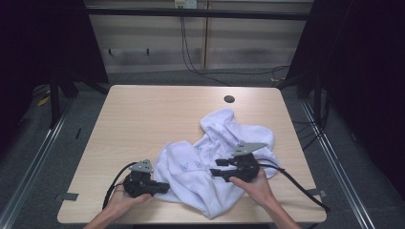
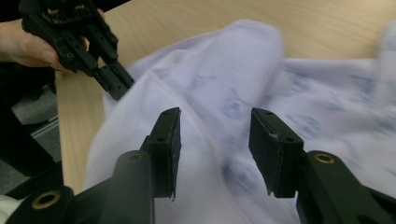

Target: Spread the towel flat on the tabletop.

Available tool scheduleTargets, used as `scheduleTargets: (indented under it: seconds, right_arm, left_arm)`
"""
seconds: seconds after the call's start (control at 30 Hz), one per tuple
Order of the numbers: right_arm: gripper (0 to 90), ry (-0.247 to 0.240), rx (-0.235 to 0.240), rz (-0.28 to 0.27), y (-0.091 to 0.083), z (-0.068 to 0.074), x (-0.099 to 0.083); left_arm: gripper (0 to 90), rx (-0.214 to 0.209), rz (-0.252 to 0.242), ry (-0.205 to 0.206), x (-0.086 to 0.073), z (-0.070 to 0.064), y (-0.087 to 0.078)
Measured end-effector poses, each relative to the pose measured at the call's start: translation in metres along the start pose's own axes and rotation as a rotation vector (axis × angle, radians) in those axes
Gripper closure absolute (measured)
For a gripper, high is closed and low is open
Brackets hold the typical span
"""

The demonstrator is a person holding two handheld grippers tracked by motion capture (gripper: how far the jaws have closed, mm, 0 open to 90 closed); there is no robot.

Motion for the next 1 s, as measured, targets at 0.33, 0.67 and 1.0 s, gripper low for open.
scheduleTargets:
  seconds: [0.33,0.67,1.0]
  right_arm:
    - [64.2,-0.066,0.083,0.140,0.068,0.023,-0.003]
    - [86.7,-0.036,-0.083,-0.046,-0.024,0.010,0.004]
    - [59.5,0.144,-0.251,-0.003,-0.114,-0.020,-0.098]
  left_arm:
    - [76.4,0.148,-0.006,-0.086,0.007,0.058,0.013]
    - [81.9,0.174,0.028,-0.032,-0.005,0.044,0.004]
    - [83.2,0.105,0.085,0.048,-0.016,0.003,0.003]
Point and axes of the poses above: each handheld gripper's, and its own axes: y roughly forward along the jaws, x roughly out of its top, z roughly to its left, the point moved 8 cm from there along y, roughly forward along the jaws, and after that the axes turned 7 degrees about x, right-handed, at the moved point
